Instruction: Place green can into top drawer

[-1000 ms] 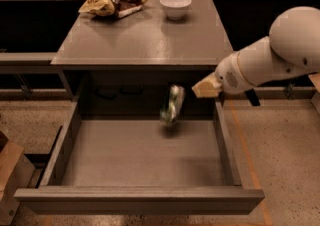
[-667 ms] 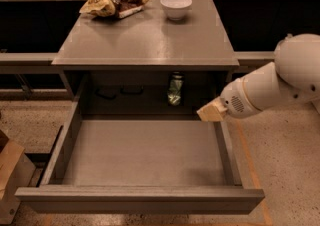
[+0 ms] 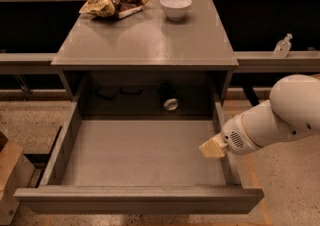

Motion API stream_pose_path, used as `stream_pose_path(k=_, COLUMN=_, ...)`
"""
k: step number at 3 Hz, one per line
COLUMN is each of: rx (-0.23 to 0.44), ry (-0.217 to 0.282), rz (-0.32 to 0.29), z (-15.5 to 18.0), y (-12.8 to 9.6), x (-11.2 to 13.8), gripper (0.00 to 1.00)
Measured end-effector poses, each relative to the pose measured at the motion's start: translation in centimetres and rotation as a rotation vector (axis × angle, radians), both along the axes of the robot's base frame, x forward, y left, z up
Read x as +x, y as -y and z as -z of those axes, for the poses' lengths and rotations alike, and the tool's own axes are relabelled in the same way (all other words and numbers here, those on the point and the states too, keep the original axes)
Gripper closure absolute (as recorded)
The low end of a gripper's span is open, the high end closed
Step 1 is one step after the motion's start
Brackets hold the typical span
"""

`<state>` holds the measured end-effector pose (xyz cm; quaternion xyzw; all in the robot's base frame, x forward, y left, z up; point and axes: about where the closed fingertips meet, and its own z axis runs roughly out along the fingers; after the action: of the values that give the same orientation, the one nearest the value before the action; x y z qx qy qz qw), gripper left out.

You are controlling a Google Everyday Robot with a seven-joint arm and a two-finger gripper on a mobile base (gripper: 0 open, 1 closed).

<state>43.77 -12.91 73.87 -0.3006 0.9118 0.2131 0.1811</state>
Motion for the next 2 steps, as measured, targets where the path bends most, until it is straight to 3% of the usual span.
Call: stream_pose_path(k=2, rx=-0.003, ry=-0.002, rz=-0.006, z=0.03, y=-0.24, x=-0.16, gripper=0.36)
